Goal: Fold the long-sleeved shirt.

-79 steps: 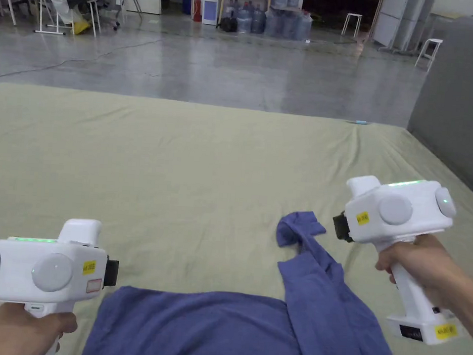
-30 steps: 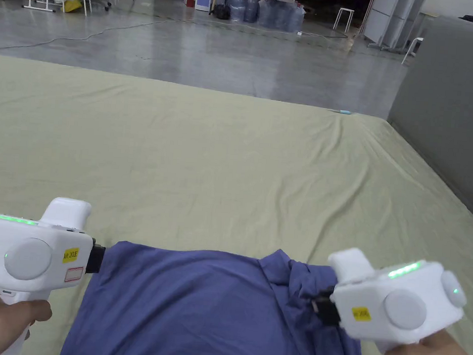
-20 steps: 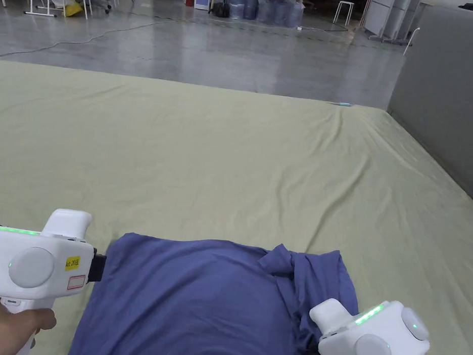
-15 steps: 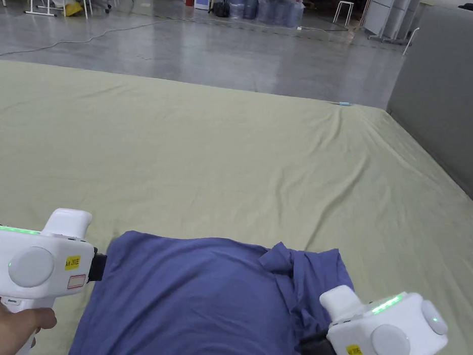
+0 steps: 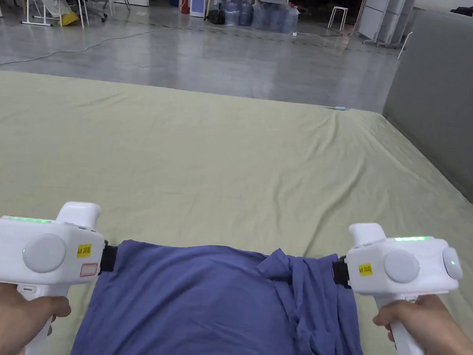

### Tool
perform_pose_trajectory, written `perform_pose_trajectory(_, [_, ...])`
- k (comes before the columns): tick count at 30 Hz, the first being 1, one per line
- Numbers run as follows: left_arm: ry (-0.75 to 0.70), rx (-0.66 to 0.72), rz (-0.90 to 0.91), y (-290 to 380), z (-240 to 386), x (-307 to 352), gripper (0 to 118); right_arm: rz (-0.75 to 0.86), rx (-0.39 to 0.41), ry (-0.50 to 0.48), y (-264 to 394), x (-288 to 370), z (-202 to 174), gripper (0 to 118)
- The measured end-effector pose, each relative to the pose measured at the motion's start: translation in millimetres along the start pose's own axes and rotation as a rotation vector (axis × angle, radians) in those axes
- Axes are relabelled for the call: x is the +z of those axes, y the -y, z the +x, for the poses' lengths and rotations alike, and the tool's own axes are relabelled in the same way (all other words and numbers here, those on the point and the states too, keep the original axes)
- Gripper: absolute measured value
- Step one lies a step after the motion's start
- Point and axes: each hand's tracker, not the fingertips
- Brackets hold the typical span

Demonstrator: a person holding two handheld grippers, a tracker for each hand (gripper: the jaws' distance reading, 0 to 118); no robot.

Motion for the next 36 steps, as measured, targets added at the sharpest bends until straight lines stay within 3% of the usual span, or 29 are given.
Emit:
perform_pose_trajectory(5, [-0.029,0.068,-0.063,-46.4,-12.4,-56.2,0,-0.046,-0.067,0.08,-43.5,-56.0,22.9,0])
perform_pose_trajectory(6, [-0.031,0.077,-0.086,-52.8,-15.3,-70.1,15,-0.046,-0.073,0.083,-47.3,-63.2,25.2,0])
perform_pose_trajectory(8, [-0.072,0.09,-0.158,-63.9,-24.3,-108.7,74,-0.058,-0.098,0.07,-54.0,-75.4,30.3,0])
perform_pose_trajectory(9, [-0.104,0.092,-0.176,-66.2,-28.4,-125.6,95,-0.062,-0.115,0.061,-55.4,-80.3,32.1,0])
perform_pose_trajectory(12, [-0.174,0.107,-0.242,-67.2,-35.9,-165.5,93,-0.079,-0.135,0.049,-58.8,-94.3,36.4,0])
perform_pose_trajectory(16, [-0.153,0.154,-0.345,-57.3,-46.7,-202.9,88,-0.113,-0.126,0.067,-61.8,-111.5,39.6,0])
perform_pose_trajectory(19, [-0.191,0.133,-0.306,-51.5,-46.5,-210.1,64,-0.135,-0.122,0.074,-64.1,-121.7,42.8,0])
perform_pose_trajectory(20, [-0.19,0.104,-0.286,-51.2,-43.6,-207.0,48,-0.141,-0.122,0.076,-65.5,-125.0,43.7,0])
perform_pose_trajectory(21, [-0.202,0.069,-0.275,-52.6,-40.2,-202.3,12,-0.149,-0.121,0.077,-67.0,-127.8,44.8,0])
perform_pose_trajectory(22, [-0.195,0.059,-0.262,-55.0,-39.9,-198.6,0,-0.159,-0.119,0.076,-68.8,-130.2,45.9,0])
perform_pose_trajectory(25, [-0.178,0.073,-0.245,-60.6,-39.5,-183.9,0,-0.171,-0.12,0.081,-74.2,-133.4,48.7,0])
perform_pose_trajectory(26, [-0.113,0.091,-0.227,-62.6,-39.7,-174.1,0,-0.171,-0.12,0.08,-76.4,-134.3,51.4,0])
perform_pose_trajectory(27, [-0.092,0.112,-0.21,-64.3,-39.1,-168.6,0,-0.173,-0.122,0.078,-78.0,-135.2,53.5,12])
perform_pose_trajectory(29, [-0.096,0.1,-0.175,-68.2,-35.2,-157.3,0,-0.193,-0.13,0.081,-80.3,-139.0,56.6,17])
perform_pose_trajectory(31, [-0.093,0.079,-0.161,-70.1,-33.2,-148.5,0,-0.23,-0.123,0.077,-80.7,-144.5,60.5,41])
perform_pose_trajectory(32, [-0.092,0.073,-0.165,-71.7,-32.6,-146.4,0,-0.246,-0.116,0.083,-81.4,-148.9,61.0,47])
perform_pose_trajectory(36, [-0.089,0.075,-0.167,-72.9,-34.6,-143.2,0,-0.289,-0.141,0.122,-79.2,-164.3,67.1,47])
